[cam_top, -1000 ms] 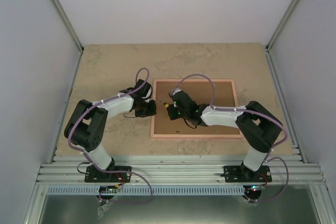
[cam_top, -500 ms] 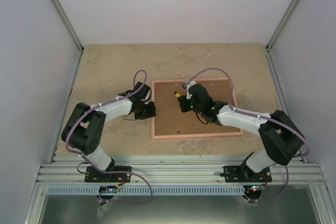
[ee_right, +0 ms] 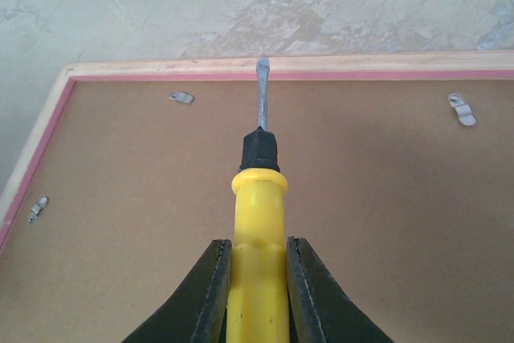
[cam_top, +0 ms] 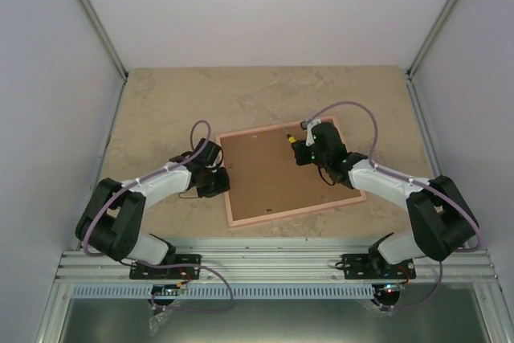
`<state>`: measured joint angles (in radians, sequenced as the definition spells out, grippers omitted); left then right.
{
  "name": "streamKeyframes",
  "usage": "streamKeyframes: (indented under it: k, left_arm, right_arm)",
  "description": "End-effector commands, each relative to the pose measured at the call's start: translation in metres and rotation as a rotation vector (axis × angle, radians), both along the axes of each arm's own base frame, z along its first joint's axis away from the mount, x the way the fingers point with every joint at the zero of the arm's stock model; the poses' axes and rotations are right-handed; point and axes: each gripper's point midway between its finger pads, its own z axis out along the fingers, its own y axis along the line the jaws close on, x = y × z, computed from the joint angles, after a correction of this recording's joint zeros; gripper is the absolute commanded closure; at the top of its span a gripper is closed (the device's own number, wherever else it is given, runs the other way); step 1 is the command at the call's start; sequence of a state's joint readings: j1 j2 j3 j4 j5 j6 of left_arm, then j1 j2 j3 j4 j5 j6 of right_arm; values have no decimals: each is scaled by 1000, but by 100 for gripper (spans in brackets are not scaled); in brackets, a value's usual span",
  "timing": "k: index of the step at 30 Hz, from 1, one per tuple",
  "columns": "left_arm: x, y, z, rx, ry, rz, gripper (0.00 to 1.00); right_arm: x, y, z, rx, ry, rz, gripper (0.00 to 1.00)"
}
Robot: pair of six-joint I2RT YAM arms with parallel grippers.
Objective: Take the photo out of the frame
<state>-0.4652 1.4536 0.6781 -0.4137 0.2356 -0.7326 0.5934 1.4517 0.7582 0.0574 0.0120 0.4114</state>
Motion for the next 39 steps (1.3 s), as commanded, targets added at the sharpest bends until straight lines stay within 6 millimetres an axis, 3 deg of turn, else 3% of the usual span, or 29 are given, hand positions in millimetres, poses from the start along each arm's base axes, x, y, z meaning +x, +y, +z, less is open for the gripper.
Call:
streamKeyframes:
  k: [1, 10, 14, 18, 21, 26, 31, 39]
  left_arm:
    - [-7, -1, 14, -34, 10, 33, 75]
    - [15, 9, 39, 58, -75, 30, 38]
    - [32, 14, 54, 85, -140, 29, 28]
    - [49, 29, 66, 92, -191, 47, 18]
    - [60, 45, 77, 100, -239, 65, 14]
    - [75, 68, 91, 144, -325, 89, 9]
    - [85, 79, 94, 220, -357, 68, 7]
    - [90, 83, 101, 252, -406, 44, 6]
  right_arm:
    - [-1, -1, 5, 19, -15, 36, 100]
    - [6, -43, 5, 32, -5, -53, 100]
    - [13, -76, 5, 43, 5, -149, 100]
    - [21, -126, 2, 45, 22, -330, 100]
    - [21, -175, -5, 39, 55, -514, 100]
    - [20, -239, -10, -19, 58, -738, 100]
    - [34, -275, -16, -92, 63, -795, 100]
    - [66, -299, -30, -259, 37, -709, 100]
